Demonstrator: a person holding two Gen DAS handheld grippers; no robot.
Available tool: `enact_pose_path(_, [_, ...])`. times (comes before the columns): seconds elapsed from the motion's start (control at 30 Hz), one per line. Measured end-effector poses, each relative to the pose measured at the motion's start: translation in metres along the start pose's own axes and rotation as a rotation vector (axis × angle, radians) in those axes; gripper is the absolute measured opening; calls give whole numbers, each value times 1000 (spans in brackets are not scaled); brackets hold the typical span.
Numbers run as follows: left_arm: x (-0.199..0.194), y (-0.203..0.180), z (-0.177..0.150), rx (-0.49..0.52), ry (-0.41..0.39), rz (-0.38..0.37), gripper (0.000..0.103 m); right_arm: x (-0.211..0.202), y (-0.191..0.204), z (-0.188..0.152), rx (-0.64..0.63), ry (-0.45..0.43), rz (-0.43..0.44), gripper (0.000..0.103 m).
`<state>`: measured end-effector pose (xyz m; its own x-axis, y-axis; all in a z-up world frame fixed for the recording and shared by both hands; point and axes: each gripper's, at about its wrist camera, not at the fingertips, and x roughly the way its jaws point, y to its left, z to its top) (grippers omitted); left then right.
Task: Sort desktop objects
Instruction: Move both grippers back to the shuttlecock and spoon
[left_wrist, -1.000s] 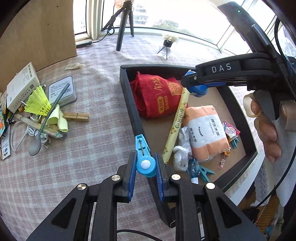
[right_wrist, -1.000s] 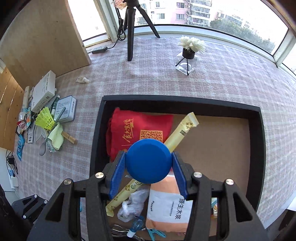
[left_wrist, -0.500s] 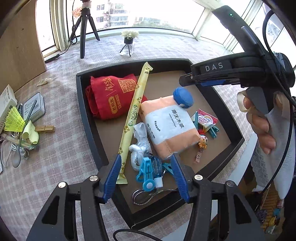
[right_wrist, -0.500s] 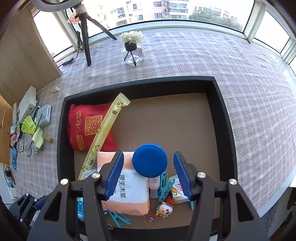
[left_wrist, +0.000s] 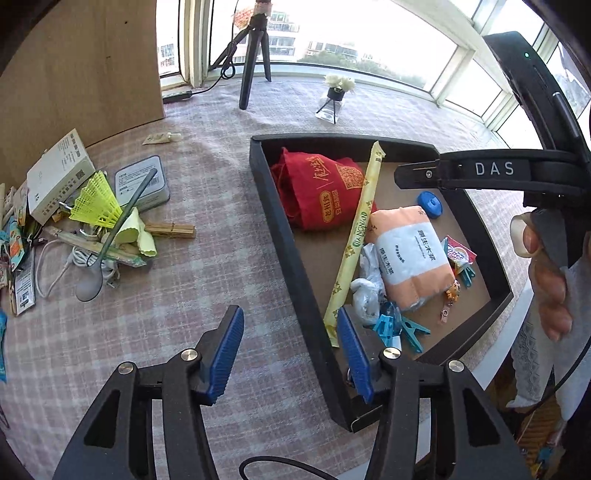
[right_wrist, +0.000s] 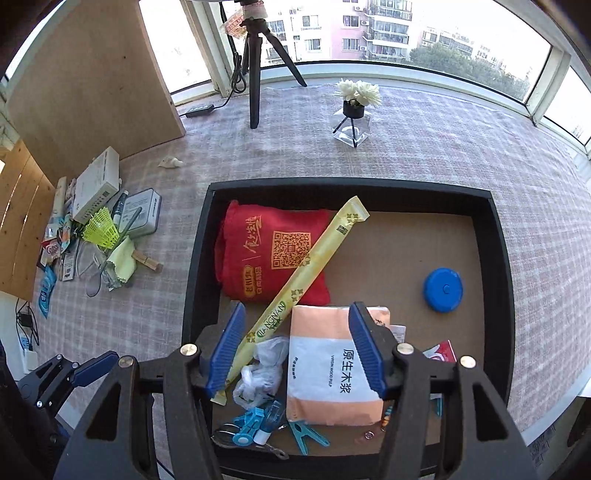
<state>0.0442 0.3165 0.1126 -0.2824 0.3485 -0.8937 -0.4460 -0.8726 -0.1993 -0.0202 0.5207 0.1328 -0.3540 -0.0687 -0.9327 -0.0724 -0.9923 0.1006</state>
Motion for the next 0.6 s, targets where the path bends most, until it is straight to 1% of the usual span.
enact_pose_path(0.33, [-27, 108, -9, -158, -32, 94, 47, 17, 87, 28, -92, 5, 93, 57])
enact_pose_path(0.5, [-42, 162, -5, -238, -61, 142, 45, 37, 126, 47, -95, 38, 159, 57])
enact_pose_path(0.6, [-47, 184, -1, -256, -67, 150, 44, 52, 146, 56, -92, 70, 201, 57])
